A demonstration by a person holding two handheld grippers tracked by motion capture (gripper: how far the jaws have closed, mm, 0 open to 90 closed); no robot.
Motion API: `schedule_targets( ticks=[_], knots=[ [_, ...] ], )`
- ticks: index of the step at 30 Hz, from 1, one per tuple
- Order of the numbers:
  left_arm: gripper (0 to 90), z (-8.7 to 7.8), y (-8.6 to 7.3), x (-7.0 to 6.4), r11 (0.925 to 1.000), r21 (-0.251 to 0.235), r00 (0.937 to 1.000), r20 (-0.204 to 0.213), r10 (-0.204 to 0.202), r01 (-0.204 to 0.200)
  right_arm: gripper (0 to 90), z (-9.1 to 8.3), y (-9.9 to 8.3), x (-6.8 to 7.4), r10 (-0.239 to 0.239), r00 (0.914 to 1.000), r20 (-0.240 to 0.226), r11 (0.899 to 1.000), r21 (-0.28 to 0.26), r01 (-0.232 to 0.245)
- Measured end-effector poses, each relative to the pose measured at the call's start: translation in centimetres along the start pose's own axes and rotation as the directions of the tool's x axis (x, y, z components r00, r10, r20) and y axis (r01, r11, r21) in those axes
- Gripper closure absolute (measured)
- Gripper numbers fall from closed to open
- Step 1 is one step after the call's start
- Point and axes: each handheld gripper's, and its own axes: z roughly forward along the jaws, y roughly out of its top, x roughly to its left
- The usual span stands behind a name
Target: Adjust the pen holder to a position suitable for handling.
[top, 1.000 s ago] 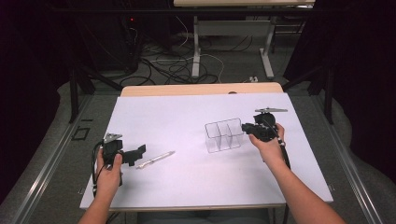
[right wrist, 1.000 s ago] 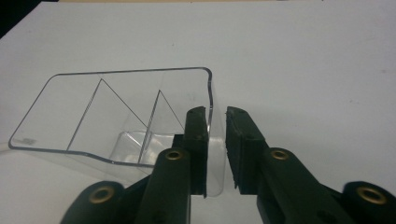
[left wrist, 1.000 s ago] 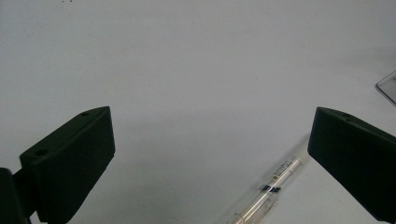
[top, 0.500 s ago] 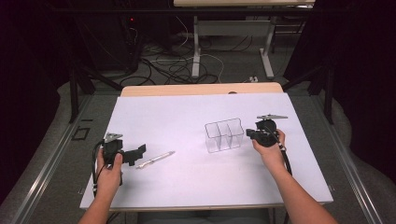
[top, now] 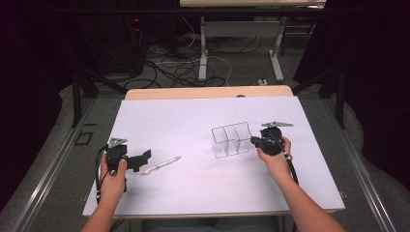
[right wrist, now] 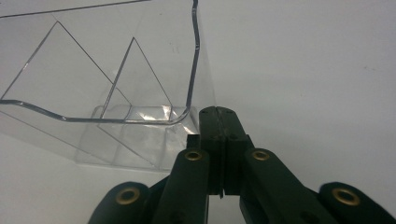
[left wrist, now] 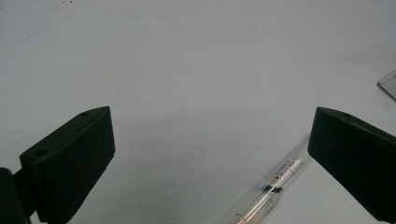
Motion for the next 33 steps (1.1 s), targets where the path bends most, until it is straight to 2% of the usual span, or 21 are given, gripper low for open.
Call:
schedule_targets(
  ticks=[1,8,16,22,33],
  knots=[
    [0.6,0.0,0.0,0.0,1.0,0.001,1.0,0.001,0.001,-0.001,90.0,0.0,0.0,0.2,0.01,0.9999,-0.002,1.0,0.004,-0.01],
    [0.6,0.2,0.0,-0.1,1.0,0.001,1.0,0.004,0.007,-0.007,90.0,0.4,0.0,1.2,-0.029,0.9993,-0.023,1.0,0.008,0.029],
    [0.6,0.1,0.0,0.0,1.0,0.006,1.0,0.004,0.005,-0.005,90.0,0.5,-0.2,2.6,-0.04,0.9982,-0.045,0.999,0.013,0.041],
    [0.6,0.0,0.0,-0.1,1.0,0.006,1.0,0.006,0.006,-0.006,90.0,1.1,-0.2,3.8,-0.068,0.997,-0.037,0.998,-0.006,0.068],
    [0.6,0.1,-0.1,-0.2,0.9999,0.01,1.0,0.008,0.005,-0.005,90.0,2.0,0.1,5.3,-0.077,0.9956,-0.053,0.997,-0.004,0.077]
  ],
)
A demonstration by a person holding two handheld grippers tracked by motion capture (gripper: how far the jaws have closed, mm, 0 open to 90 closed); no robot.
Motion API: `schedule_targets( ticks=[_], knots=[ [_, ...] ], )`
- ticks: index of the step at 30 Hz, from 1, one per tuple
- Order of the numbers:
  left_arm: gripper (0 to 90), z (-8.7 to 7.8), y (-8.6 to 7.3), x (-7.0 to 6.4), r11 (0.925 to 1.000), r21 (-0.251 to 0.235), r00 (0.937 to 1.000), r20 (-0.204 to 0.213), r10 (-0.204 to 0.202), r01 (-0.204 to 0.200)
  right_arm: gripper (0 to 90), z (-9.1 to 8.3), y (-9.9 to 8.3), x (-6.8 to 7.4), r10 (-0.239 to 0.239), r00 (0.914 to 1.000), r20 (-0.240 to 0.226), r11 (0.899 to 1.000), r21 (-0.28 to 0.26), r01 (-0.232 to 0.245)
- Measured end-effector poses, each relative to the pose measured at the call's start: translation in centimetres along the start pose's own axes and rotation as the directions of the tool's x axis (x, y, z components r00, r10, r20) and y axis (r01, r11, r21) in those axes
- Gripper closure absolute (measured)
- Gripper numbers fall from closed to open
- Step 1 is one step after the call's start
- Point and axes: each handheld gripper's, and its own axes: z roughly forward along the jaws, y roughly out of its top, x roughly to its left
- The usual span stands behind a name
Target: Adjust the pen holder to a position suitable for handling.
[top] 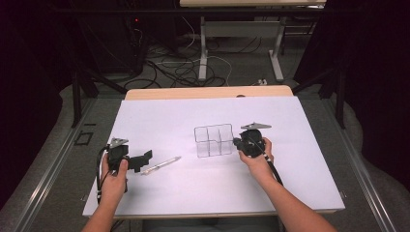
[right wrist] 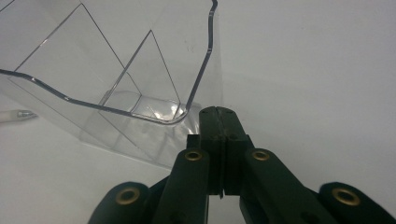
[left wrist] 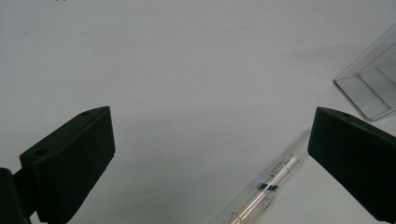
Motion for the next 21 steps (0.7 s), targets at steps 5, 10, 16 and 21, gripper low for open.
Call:
schedule_targets(
  ticks=[5,10,16,21],
  knots=[
    [0.6,0.0,0.0,0.0,1.0,-0.003,1.0,0.007,-0.004,0.004,90.0,0.1,0.0,0.5,0.007,0.9999,-0.01,1.0,0.006,-0.007],
    [0.6,0.0,0.0,0.0,1.0,-0.002,1.0,0.009,0.0,0.0,90.0,0.1,-0.1,1.0,0.006,0.9996,-0.029,1.0,0.008,-0.005],
    [0.6,0.0,0.0,0.0,0.9999,0.008,0.9998,0.011,0.014,-0.014,90.0,0.1,-0.1,1.4,0.001,0.9997,-0.025,1.0,0.007,-0.001],
    [0.6,0.0,0.0,0.0,0.9998,0.007,0.9998,0.012,0.016,-0.016,90.0,0.0,-0.2,1.3,0.0,0.9996,-0.029,1.0,0.013,0.001]
  ],
)
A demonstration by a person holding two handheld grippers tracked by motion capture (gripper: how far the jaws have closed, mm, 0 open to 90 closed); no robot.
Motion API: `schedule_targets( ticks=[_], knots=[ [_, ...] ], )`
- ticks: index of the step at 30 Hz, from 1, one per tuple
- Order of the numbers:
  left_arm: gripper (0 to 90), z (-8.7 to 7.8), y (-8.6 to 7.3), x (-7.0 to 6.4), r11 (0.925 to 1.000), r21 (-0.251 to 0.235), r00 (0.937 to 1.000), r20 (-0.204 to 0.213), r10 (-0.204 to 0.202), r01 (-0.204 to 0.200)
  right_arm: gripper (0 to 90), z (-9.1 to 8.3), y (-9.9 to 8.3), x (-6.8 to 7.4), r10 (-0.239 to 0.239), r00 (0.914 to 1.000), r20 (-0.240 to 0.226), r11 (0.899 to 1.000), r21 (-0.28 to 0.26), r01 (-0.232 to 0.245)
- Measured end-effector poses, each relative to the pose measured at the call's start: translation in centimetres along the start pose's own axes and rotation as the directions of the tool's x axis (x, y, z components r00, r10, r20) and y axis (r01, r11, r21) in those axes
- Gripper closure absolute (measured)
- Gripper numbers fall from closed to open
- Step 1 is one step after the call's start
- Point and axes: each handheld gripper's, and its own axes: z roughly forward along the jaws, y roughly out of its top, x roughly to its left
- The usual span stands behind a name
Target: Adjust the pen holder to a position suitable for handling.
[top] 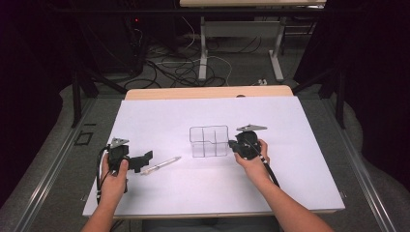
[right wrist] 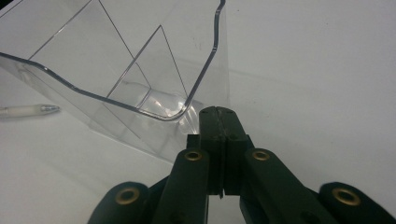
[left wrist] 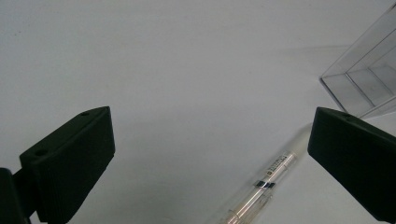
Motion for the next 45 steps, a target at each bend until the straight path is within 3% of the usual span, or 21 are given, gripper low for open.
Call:
schedule_targets(
  ticks=[5,12,19,25,28,40,43,45],
  knots=[
    [0.6,0.0,0.0,0.0,1.0,0.003,1.0,0.0,-0.005,0.005,87.1,-0.4,0.1,-0.3,-0.01,0.9999,0.001,1.0,-0.019,0.01],
    [0.6,0.0,-0.1,0.0,0.9999,0.009,1.0,-0.002,-0.008,0.008,77.7,-1.3,0.2,-1.4,0.019,0.9996,-0.021,1.0,-0.005,-0.019],
    [0.5,0.1,-0.1,0.0,1.0,0.004,1.0,0.001,0.005,-0.005,65.7,-2.3,0.2,-2.0,0.009,0.9999,-0.009,1.0,0.009,-0.009],
    [0.2,0.1,-0.2,0.0,0.9998,0.006,0.9998,0.006,0.018,-0.018,61.0,-3.2,0.0,-2.8,-0.004,1.0,0.003,1.0,0.019,0.004],
    [0.2,0.1,-0.2,-0.1,0.9997,0.0,0.9997,0.005,0.023,-0.023,56.2,-3.5,-0.3,-3.5,-0.013,0.9998,-0.012,1.0,0.004,0.013],
    [0.2,0.4,-0.2,-0.7,0.9966,0.025,0.9964,-0.03,0.08,-0.079,35.7,-5.2,-1.3,-5.3,-0.048,0.998,-0.042,0.998,-0.043,0.046],
    [0.2,0.5,-0.3,-0.9,0.996,0.03,0.9959,-0.031,0.085,-0.084,34.4,-5.7,-1.6,-5.6,-0.035,0.9978,-0.056,0.999,-0.041,0.033],
    [0.2,0.5,-0.3,-1.0,0.9946,0.039,0.9948,-0.028,0.098,-0.097,33.2,-6.1,-1.8,-5.8,-0.053,0.9977,-0.042,0.998,-0.045,0.052]
  ],
)
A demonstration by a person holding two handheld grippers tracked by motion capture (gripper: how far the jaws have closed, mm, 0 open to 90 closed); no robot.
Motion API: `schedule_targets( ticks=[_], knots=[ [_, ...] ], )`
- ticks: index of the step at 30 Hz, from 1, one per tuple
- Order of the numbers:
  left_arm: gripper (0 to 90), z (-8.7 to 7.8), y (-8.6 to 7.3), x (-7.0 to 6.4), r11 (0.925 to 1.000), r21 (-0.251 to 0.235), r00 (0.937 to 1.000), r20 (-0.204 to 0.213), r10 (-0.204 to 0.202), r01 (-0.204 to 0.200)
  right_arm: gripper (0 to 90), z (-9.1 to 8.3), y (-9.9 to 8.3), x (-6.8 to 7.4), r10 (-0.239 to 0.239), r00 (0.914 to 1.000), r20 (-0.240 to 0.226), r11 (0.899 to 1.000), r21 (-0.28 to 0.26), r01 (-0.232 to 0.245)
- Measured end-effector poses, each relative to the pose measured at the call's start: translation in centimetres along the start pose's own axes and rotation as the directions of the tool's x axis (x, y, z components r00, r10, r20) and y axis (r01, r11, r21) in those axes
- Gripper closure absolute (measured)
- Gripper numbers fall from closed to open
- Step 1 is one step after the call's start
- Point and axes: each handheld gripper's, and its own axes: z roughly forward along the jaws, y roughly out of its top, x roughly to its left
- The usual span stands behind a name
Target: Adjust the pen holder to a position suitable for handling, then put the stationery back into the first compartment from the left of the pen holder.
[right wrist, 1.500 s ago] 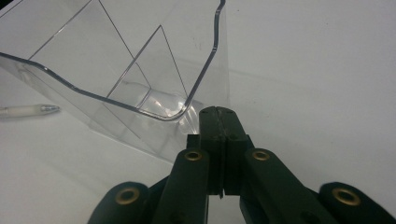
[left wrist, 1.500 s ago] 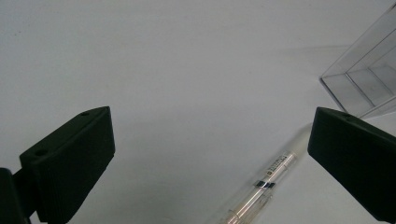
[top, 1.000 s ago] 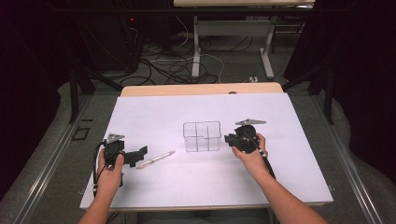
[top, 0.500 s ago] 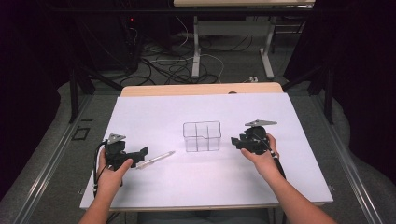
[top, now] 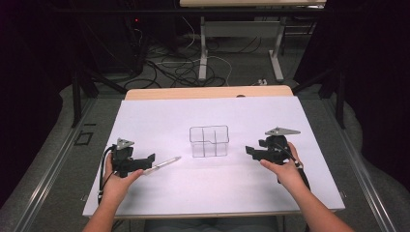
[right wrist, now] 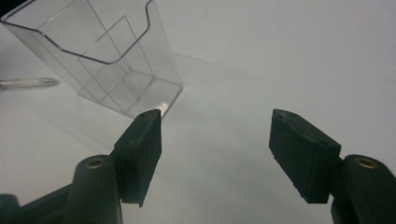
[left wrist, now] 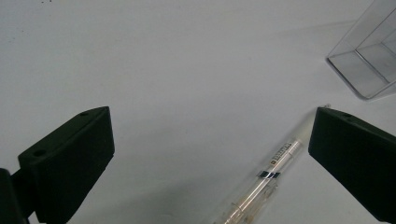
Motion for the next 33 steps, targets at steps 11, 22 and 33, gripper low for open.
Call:
schedule_targets(
  ticks=[11,22,33],
  knots=[
    [0.2,0.1,0.1,-0.7,0.998,0.016,0.9981,0.009,0.061,-0.061,15.7,-0.8,-1.4,-2.6,-0.009,0.997,0.077,1.0,0.013,0.008],
    [3.1,0.5,0.3,-0.7,0.9972,0.024,0.9973,0.018,0.071,-0.071,14.8,-0.2,-2.6,-4.6,0.005,0.9902,0.14,1.0,0.007,-0.006],
    [15.2,0.3,0.5,-1.1,0.9955,0.02,0.9951,0.038,0.091,-0.092,14.9,-0.5,-2.8,-5.5,0.023,0.9867,0.161,1.0,-0.009,-0.022]
  ],
)
